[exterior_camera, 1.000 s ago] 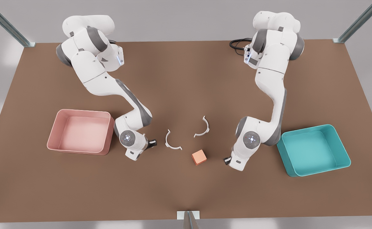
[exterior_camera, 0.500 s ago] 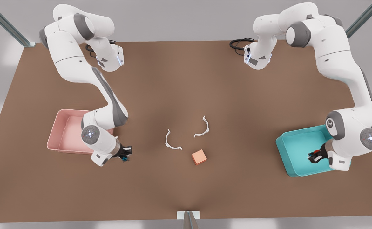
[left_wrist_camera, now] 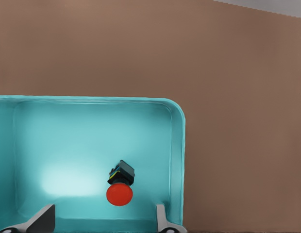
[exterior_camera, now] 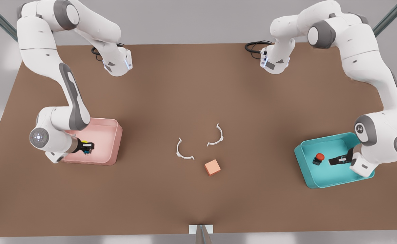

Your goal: Place the red button in the blue storage box with the left arm, and place the yellow button in the pink storage box with the right arm

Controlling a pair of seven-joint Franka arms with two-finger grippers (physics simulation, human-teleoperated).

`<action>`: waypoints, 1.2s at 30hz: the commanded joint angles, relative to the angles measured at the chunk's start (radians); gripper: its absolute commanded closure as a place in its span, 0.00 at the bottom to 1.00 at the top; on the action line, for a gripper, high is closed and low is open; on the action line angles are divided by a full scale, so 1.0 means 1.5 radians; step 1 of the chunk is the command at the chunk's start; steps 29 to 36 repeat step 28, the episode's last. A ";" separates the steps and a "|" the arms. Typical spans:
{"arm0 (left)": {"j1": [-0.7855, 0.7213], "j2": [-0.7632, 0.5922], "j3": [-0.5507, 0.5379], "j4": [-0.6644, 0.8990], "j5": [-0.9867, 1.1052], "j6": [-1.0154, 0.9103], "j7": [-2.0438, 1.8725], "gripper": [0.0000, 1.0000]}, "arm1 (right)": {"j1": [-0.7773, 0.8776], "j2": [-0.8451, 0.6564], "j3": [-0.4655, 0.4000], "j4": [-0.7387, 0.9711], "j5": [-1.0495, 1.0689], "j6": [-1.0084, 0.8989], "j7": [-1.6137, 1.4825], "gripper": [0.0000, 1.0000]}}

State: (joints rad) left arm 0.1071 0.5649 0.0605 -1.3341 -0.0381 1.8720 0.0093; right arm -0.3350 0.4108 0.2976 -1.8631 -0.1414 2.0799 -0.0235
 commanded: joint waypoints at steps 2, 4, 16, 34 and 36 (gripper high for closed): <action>-0.034 -0.086 0.000 0.000 0.001 -0.048 0.070 0.00 | -0.010 -0.010 0.001 -0.032 -0.012 -0.003 -0.114 0.75; -0.054 -0.135 0.000 0.001 0.003 -0.077 0.042 0.00 | -0.010 -0.001 0.001 -0.037 -0.011 0.002 -0.112 0.67; -0.078 -0.301 -0.040 -0.122 0.018 -0.165 0.048 0.00 | 0.042 0.017 0.001 0.246 -0.012 -0.108 -0.108 0.00; -0.094 -0.299 -0.040 -0.117 0.018 -0.165 0.043 0.00 | 0.078 -0.170 0.022 0.196 0.047 -0.251 0.058 0.00; -0.094 -0.299 -0.040 -0.117 0.018 -0.165 0.043 0.00 | 0.078 -0.170 0.022 0.196 0.047 -0.251 0.058 0.00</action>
